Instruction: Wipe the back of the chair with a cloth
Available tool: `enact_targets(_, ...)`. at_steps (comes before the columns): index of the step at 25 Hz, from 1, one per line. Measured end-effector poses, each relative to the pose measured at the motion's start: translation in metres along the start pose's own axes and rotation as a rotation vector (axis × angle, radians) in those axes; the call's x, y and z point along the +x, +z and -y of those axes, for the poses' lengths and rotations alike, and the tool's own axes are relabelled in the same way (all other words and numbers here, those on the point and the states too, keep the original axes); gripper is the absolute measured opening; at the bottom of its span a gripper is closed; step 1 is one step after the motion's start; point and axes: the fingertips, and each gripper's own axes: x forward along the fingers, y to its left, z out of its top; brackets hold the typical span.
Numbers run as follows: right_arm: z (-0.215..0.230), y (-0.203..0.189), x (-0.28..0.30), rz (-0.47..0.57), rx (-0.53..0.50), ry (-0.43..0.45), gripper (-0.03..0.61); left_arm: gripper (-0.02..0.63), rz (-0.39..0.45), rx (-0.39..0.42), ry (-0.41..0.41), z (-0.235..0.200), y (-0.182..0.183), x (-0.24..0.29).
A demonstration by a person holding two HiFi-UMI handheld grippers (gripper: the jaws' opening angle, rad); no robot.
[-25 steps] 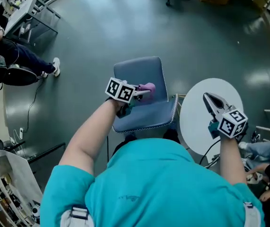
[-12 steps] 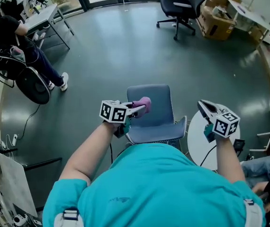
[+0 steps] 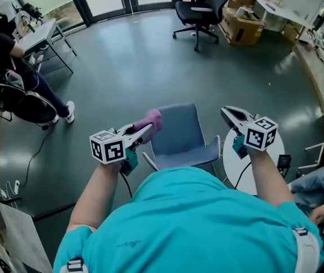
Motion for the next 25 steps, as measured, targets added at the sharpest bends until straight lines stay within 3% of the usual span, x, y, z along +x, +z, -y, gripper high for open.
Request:
enact_targets(4,0.008,0.023,-0.013,0.014,-0.041,0.068,-0.008,0.058,0.107,0.021,0.064,0.031,0.021,-0.010)
enact_targets(8,0.047,0.049,-0.023,0.035,-0.061,0.124,-0.008,0.058,0.251,0.028,0.127,0.059,0.048,0.011)
enact_targets(12,0.056,0.051,-0.035,0.028,-0.056,0.123,-0.008,0.058,0.271,0.023,0.149,0.080,0.058,0.031)
enact_targets(17,0.043,0.045,-0.027,0.038,-0.074,0.114,-0.008,0.058,0.252,0.077,0.108,0.095,0.064,0.039)
enact_targets(25,0.028,0.024,-0.015,0.002,-0.099,0.093,-0.008,0.058,0.247,0.070,0.086,0.084,0.059,0.038)
